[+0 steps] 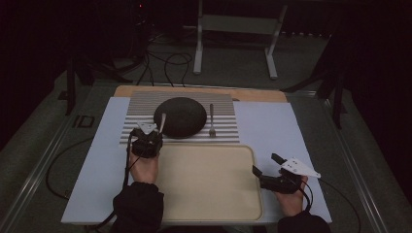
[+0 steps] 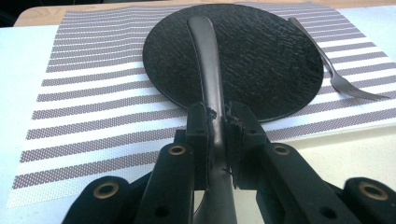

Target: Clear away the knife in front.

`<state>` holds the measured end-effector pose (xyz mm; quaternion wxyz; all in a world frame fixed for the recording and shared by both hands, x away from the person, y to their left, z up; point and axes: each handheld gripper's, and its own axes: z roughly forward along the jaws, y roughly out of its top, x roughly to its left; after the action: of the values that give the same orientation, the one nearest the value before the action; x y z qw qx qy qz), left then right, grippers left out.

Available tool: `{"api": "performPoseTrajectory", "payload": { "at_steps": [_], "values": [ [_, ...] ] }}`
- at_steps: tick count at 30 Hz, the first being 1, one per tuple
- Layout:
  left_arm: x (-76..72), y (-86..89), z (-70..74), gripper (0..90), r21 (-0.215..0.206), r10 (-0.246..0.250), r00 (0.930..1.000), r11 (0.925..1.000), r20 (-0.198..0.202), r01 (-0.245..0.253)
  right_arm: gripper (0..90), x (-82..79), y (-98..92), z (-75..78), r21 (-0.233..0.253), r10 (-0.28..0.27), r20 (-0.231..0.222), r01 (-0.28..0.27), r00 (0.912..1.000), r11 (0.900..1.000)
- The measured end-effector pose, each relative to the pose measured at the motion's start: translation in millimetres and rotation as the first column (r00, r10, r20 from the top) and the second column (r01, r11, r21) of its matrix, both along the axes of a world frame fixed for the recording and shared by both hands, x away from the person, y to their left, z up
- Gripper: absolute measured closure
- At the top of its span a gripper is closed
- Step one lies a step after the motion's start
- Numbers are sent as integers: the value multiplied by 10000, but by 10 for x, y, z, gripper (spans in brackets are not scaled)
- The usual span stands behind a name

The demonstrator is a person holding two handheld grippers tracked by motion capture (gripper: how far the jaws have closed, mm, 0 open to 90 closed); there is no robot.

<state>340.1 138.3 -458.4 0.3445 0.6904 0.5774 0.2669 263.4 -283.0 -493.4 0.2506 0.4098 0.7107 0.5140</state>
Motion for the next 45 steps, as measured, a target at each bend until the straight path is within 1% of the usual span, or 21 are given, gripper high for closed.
{"api": "performPoseTrajectory", "payload": {
  "at_steps": [6,12,14,15,20,22,27,36,38,40,42,45],
  "values": [
    [-64,-40,-18,810,191,-55,10000,9998,37,55,86,-1,2,1,-15,5,-11,-5,10000,10000],
    [-132,-52,-63,810,133,-104,9999,9999,42,103,86,0,2,0,0,8,-12,-8,10000,10000],
    [-132,-52,-63,810,133,-104,9999,9999,42,103,86,0,2,0,-11,20,-10,-20,10000,10000],
    [-165,-59,-80,810,148,-125,9999,9998,52,124,86,0,2,0,-11,20,-10,-20,10000,10000],
    [-219,-62,-112,810,164,-84,10000,9998,44,83,86,-1,6,0,-32,32,-17,-32,10000,10000],
    [-261,-69,-148,810,143,-54,10000,9999,4,54,86,0,7,-1,-26,35,-13,-35,10000,10000],
    [-311,-87,-192,810,257,-132,9999,9996,-66,134,86,0,10,0,-37,30,-22,-30,10000,10000],
    [-395,-89,-244,810,294,-31,10000,9996,-87,34,86,0,13,-1,-26,44,-31,-44,10000,10000],
    [-395,-89,-244,810,294,-31,10000,9996,-87,34,86,-1,15,-1,-21,45,-24,-45,10000,10000],
    [-429,-85,-271,810,281,-44,9999,9996,-115,48,86,-1,16,-1,-22,48,-23,-48,10000,10000],
    [-449,-82,-292,810,365,-72,9998,9993,-160,78,86,-1,16,-1,-30,57,-24,-57,10000,10000],
    [-481,-69,-324,809,330,15,9998,9995,-186,-9,86,0,18,-2,-37,50,-27,-50,10000,10000]
  ]
}}
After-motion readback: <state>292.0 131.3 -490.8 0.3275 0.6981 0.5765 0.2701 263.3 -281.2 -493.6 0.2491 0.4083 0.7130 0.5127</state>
